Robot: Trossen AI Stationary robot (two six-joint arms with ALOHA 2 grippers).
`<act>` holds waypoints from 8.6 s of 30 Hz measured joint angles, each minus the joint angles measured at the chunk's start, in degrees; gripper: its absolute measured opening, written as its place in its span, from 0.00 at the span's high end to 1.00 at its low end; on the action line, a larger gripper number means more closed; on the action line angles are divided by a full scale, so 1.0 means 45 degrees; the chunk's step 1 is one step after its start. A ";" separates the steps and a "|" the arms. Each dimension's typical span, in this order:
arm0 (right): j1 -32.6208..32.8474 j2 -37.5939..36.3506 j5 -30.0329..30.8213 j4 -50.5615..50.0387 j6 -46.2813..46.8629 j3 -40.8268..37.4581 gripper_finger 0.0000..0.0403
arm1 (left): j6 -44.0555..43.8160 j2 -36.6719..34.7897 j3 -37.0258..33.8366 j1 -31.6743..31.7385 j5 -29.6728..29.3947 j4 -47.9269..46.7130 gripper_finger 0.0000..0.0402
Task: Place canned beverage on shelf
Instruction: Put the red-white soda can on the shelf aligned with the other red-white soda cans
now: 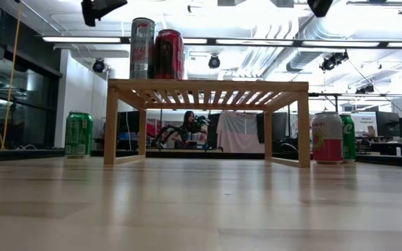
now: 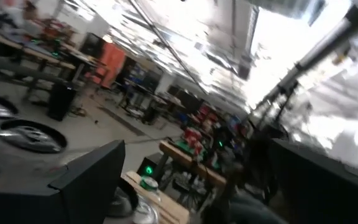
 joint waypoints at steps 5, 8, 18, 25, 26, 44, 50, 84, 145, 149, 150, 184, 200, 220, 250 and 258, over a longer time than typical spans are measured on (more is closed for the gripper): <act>-0.0019 0.0540 0.0882 0.1250 -0.0005 -0.0005 1.00 | 0.1238 -0.0028 0.0000 -0.0015 0.1602 -0.0743 0.04; -0.0019 0.0897 0.0979 0.1891 -0.0002 -0.0005 1.00 | 0.2378 -0.0067 0.0000 -0.0034 0.2609 -0.1393 0.04; -0.0019 0.2089 0.1187 0.3203 0.1784 -0.0005 1.00 | 0.6010 -0.0053 0.0798 -0.1222 0.3637 -0.4323 0.04; 0.0053 0.2371 0.1048 0.3753 0.1463 0.0010 1.00 | 0.4636 0.0080 0.1561 -0.2458 0.3157 -0.4444 0.04; 0.0053 0.2359 0.0999 0.3791 0.1420 0.0010 1.00 | 0.4350 0.0152 0.1605 -0.2688 0.2888 -0.4438 0.04; 0.1382 0.4063 0.0678 -0.1069 -0.0887 0.5208 0.55 | 0.2562 0.2855 0.1957 -0.7126 -0.2529 -0.2820 0.04; 0.1734 0.5835 0.1109 -0.5210 -0.2422 0.7879 0.29 | 0.3350 0.2900 0.2866 -0.7441 -0.3506 -0.3993 0.04; 1.0692 1.2665 -0.0426 -1.5121 1.9960 1.0938 0.21 | 0.1553 0.2871 0.3099 -0.5637 -0.3069 -0.4304 0.04; 1.1191 1.0444 -0.0311 -1.1849 0.7749 0.3507 0.21 | 0.0898 0.2871 0.3099 -0.4070 -0.1434 -0.3637 0.04; 1.1017 0.9869 0.0086 -1.0956 0.6615 0.2470 0.21 | 0.0895 0.2871 0.3099 -0.4070 -0.1449 -0.3642 0.04; 1.1016 0.9838 0.0250 -1.0968 0.6241 0.2263 0.21 | 0.0898 0.2871 0.3099 -0.4070 -0.1457 -0.3642 0.04; 0.9467 0.9580 0.2062 -0.8542 0.6743 0.0977 0.30 | 0.0609 0.3008 0.3099 -0.4135 -0.1019 -0.2835 0.04; 0.4837 0.6790 0.8701 -0.5471 0.1660 0.5367 0.30 | 0.6188 0.5579 0.5161 -0.4191 -0.0371 -0.2997 0.04; 0.1865 0.7785 0.4456 0.2202 -0.3238 0.5367 0.30 | 0.4576 0.8284 0.5800 -0.3750 0.0698 0.0855 0.04; 0.1851 0.7564 0.4645 0.2653 -0.2970 0.5387 0.08 | 0.4370 0.6296 0.5756 -0.3041 -0.0389 -0.2854 0.29; 0.1441 0.7266 0.5044 0.2567 -0.1443 0.5396 0.08 | 0.4321 0.5889 0.5790 -0.3090 -0.1672 -0.5456 0.29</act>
